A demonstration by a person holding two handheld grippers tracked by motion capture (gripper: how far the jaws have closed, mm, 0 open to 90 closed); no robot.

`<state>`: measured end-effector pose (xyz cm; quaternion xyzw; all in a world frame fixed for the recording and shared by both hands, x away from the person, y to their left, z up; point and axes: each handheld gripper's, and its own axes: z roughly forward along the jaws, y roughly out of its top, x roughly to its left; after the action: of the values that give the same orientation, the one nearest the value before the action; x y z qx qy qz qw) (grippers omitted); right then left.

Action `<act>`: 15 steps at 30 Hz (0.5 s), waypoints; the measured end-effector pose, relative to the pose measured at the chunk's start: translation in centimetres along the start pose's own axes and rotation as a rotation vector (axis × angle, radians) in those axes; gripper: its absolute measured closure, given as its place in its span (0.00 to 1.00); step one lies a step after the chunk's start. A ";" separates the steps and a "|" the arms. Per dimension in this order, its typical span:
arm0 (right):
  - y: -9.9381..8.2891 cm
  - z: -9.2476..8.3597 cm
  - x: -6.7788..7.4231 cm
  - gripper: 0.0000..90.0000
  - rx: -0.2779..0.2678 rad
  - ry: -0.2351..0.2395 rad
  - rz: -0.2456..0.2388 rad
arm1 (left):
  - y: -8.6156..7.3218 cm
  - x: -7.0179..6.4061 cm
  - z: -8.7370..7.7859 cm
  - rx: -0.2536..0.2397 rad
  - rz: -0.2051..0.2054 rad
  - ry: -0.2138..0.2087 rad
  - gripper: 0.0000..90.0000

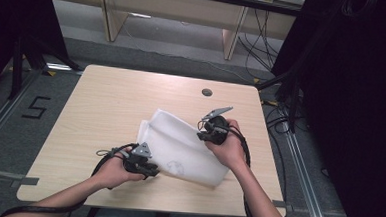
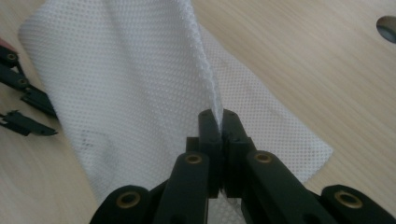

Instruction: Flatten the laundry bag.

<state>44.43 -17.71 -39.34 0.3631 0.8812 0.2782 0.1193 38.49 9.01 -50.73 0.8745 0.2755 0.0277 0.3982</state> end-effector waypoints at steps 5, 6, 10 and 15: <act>0.2 -0.6 0.9 1.00 -0.063 -0.001 -0.042 | -0.1 1.1 -0.4 -0.003 -0.006 0.034 0.80; 0.2 -1.0 1.0 1.00 -0.070 -0.009 -0.063 | -0.2 1.2 -0.3 -0.017 -0.035 0.038 0.79; 0.4 -1.5 1.4 1.00 -0.077 -0.004 -0.084 | -0.1 2.2 -0.6 -0.054 -0.095 0.050 0.77; 0.8 -2.3 1.5 1.00 -0.078 -0.016 -0.113 | 0.2 3.0 -1.0 -0.091 -0.129 0.067 0.76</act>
<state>42.90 -17.05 -37.02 0.3101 0.8878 0.3023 0.1560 40.84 11.07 -50.39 0.8345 0.3428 0.0438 0.4292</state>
